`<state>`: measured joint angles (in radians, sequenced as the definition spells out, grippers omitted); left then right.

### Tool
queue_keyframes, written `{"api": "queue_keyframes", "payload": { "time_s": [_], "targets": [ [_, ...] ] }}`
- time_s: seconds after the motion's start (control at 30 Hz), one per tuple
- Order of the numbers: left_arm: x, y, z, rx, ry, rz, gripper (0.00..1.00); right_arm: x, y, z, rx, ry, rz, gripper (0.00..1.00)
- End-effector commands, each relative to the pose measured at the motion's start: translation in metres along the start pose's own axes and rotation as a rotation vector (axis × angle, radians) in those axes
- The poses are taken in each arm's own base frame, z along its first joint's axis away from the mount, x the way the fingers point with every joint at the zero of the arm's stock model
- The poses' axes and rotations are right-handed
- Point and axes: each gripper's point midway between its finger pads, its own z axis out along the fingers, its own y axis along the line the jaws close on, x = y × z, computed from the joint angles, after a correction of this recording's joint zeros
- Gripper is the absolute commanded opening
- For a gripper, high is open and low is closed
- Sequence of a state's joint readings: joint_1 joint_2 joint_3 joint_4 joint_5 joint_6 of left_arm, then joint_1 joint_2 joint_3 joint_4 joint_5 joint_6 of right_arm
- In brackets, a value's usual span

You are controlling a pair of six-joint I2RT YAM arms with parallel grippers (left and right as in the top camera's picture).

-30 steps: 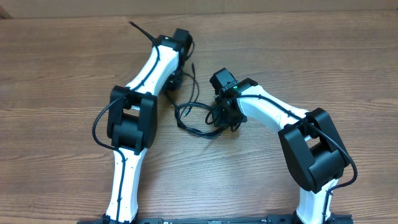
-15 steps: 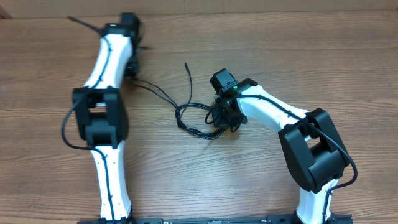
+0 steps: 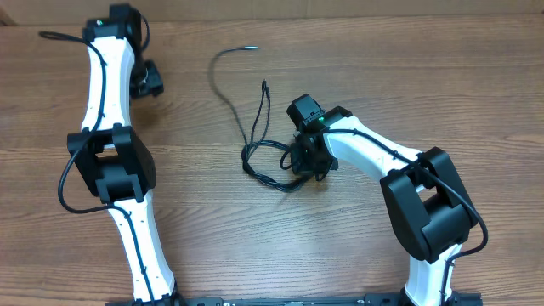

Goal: Untangle cables

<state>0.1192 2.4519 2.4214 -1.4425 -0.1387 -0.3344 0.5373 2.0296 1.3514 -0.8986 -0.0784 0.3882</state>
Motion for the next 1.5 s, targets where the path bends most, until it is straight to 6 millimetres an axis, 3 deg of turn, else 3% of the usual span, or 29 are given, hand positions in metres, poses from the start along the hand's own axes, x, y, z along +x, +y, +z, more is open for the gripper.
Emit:
{"api": "queue_keyframes", "payload": {
  "time_s": [0.0,0.13,0.33,0.4,0.43,0.47,0.6,0.77,0.87,0.97,1.07,1.3,1.47],
  "targets": [
    [0.001,-0.035,-0.038,0.190,-0.009,0.011,0.58,0.013,-0.015,0.017,0.079,0.090,0.004,0.04],
    [0.024,-0.058,-0.054,0.308,0.075,0.033,0.60,-0.004,-0.003,-0.017,0.068,0.080,-0.085,0.04],
    [0.050,-0.056,-0.052,0.284,0.178,0.041,0.58,-0.025,0.017,-0.073,0.029,0.043,-0.163,0.10],
    [0.056,-0.058,-0.053,0.283,0.198,0.059,0.59,-0.032,0.022,-0.087,0.013,0.020,-0.175,0.24],
    [0.061,-0.069,-0.056,0.337,0.213,0.110,0.70,-0.037,0.026,-0.096,0.004,-0.002,-0.175,0.46],
    [0.064,-0.074,-0.057,0.360,0.224,0.118,0.74,-0.039,0.026,-0.099,0.001,-0.010,-0.175,0.54],
    [0.074,-0.084,-0.054,0.369,0.253,0.154,0.78,-0.035,0.033,-0.100,-0.042,0.011,-0.172,0.58],
    [0.088,-0.087,-0.043,0.347,0.306,0.183,0.67,-0.026,0.042,-0.100,-0.102,0.053,-0.170,0.87],
    [0.095,-0.090,-0.040,0.350,0.322,0.223,0.61,-0.028,0.043,-0.101,-0.105,0.045,-0.172,0.86],
    [0.099,-0.094,-0.046,0.358,0.314,0.262,0.51,-0.025,0.043,-0.107,-0.127,0.062,-0.161,0.73],
    [0.101,-0.091,-0.061,0.356,0.284,0.275,0.50,-0.020,0.040,-0.114,-0.139,0.081,-0.147,0.65],
    [0.119,-0.073,-0.094,0.350,0.250,0.293,0.50,-0.012,0.037,-0.144,-0.154,0.043,-0.148,0.64],
    [0.137,-0.067,-0.101,0.359,0.223,0.277,0.50,-0.004,0.034,-0.154,-0.151,0.046,-0.149,0.64]
  ]
}}
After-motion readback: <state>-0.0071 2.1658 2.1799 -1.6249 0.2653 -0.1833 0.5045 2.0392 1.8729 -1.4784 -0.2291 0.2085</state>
